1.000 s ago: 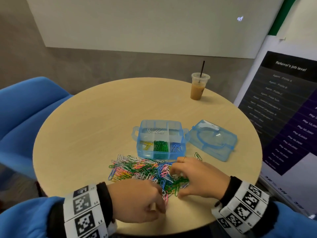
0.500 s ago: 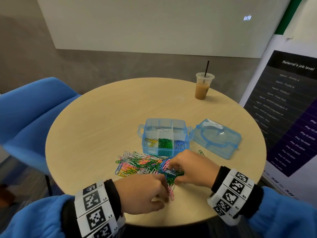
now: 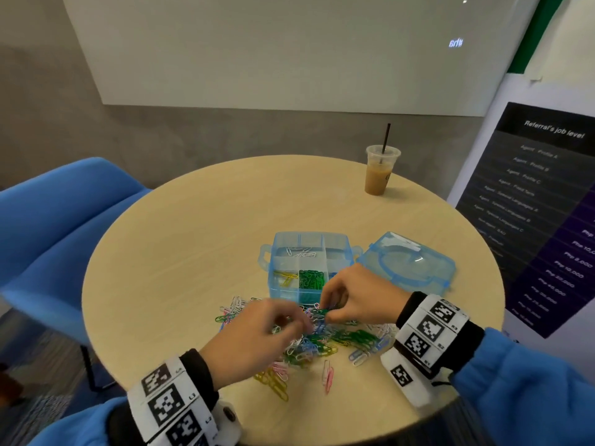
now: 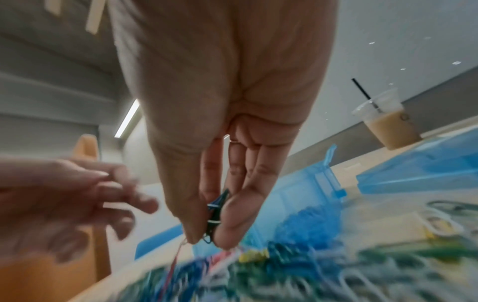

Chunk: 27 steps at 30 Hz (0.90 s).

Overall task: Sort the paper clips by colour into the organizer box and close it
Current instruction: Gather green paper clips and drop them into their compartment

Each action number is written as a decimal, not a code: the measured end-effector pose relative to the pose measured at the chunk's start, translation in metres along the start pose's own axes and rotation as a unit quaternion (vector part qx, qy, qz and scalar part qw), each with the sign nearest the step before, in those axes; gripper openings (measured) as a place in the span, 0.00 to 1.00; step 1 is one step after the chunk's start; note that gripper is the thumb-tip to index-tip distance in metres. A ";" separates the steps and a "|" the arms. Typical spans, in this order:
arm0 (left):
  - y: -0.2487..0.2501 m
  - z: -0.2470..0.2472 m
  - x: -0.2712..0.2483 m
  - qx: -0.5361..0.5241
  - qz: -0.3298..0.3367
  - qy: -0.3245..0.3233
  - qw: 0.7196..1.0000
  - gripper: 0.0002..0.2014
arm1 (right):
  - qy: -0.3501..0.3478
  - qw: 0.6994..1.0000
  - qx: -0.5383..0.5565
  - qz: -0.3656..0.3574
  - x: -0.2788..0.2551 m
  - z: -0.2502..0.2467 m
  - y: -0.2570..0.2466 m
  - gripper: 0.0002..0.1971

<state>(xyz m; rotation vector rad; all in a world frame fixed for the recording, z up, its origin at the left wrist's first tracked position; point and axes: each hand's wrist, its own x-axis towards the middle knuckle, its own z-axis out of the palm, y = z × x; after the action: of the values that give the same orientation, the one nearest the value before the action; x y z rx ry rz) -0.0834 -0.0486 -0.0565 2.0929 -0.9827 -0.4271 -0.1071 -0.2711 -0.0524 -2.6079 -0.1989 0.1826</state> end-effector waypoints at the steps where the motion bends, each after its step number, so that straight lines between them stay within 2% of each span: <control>1: -0.001 -0.002 0.003 -0.071 -0.040 0.039 0.996 0.10 | 0.003 1.000 0.015 0.004 0.002 -0.003 0.001 0.06; 3: -0.001 -0.005 0.010 -0.237 -0.116 0.090 0.960 0.09 | 0.012 0.998 0.053 0.006 0.003 -0.011 0.002 0.05; 4: 0.000 -0.005 0.015 -0.330 -0.154 0.100 0.926 0.11 | 0.020 0.997 0.078 0.003 0.004 -0.015 0.000 0.05; 6: 0.002 -0.003 0.023 -0.490 -0.219 0.099 0.838 0.16 | 0.042 0.993 0.112 -0.008 0.004 -0.023 -0.005 0.05; 8: 0.002 -0.001 0.030 -0.601 -0.261 0.060 0.753 0.21 | 0.070 0.990 0.120 -0.026 0.004 -0.028 -0.014 0.05; 11: 0.002 0.007 0.037 -0.741 -0.245 -0.021 0.625 0.30 | 0.088 0.986 0.122 -0.065 0.004 -0.026 -0.028 0.04; 13: 0.005 0.011 0.040 -0.789 -0.223 -0.025 0.572 0.32 | 0.078 0.988 0.100 -0.088 0.004 -0.019 -0.035 0.05; 15: 0.004 0.013 0.044 -0.802 -0.222 -0.006 0.555 0.30 | 0.067 0.989 0.084 -0.102 0.005 -0.011 -0.037 0.07; 18: -0.006 0.015 0.049 -0.795 -0.246 0.021 0.555 0.26 | 0.072 0.987 0.105 -0.095 0.006 -0.007 -0.033 0.11; 21: -0.006 0.014 0.050 -0.788 -0.255 0.011 0.560 0.24 | 0.070 0.987 0.113 -0.087 0.005 -0.007 -0.030 0.11; 24: -0.002 0.012 0.049 -0.791 -0.241 -0.015 0.562 0.27 | 0.066 0.988 0.113 -0.086 0.004 -0.006 -0.028 0.10; 27: 0.000 0.012 0.050 -0.783 -0.234 -0.030 0.575 0.26 | 0.070 0.987 0.117 -0.082 0.003 -0.006 -0.025 0.07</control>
<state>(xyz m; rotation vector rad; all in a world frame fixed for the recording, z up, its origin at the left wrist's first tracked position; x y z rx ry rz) -0.0584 -0.0928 -0.0636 0.5464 0.1928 -1.0955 -0.1053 -0.2522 -0.0348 -2.3472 -0.3215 -0.0335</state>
